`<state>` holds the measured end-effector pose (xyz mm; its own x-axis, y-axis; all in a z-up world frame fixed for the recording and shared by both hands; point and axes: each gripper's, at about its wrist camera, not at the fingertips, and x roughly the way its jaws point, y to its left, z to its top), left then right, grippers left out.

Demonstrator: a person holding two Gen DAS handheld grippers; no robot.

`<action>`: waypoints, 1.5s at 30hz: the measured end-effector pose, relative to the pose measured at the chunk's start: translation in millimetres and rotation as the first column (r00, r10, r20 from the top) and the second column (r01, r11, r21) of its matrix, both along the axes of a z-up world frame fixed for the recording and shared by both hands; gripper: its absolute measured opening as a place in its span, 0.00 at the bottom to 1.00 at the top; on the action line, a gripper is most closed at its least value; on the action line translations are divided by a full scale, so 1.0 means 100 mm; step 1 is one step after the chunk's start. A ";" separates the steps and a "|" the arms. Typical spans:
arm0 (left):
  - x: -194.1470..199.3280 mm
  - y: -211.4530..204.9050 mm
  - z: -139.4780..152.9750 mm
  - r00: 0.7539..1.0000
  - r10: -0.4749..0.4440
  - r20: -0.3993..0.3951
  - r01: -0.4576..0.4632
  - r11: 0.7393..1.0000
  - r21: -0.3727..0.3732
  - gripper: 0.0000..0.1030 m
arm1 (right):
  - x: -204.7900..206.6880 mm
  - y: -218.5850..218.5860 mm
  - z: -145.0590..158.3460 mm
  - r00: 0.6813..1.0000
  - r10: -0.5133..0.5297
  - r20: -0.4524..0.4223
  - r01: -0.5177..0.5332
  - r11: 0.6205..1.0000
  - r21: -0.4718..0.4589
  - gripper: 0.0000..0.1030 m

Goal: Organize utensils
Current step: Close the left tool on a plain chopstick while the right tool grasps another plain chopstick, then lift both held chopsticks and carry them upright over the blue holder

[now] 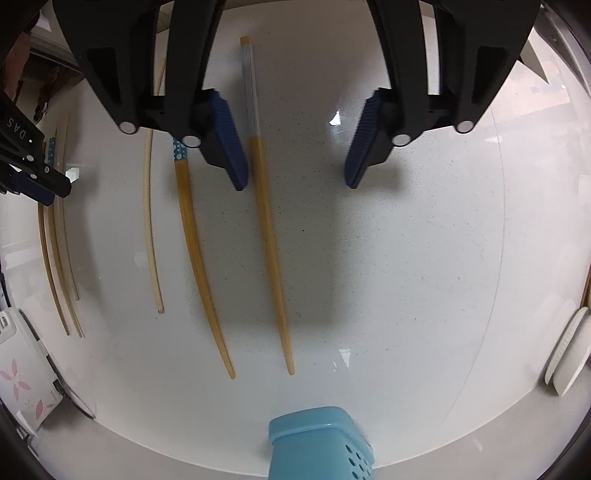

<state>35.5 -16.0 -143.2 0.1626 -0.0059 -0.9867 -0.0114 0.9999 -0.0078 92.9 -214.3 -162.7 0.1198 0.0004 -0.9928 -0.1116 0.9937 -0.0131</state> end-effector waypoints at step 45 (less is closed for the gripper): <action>0.00 0.12 0.59 0.993 -0.057 0.103 0.061 0.998 -0.029 0.07 | 0.21 0.14 0.45 0.998 -0.031 0.057 0.027 0.997 0.068 0.03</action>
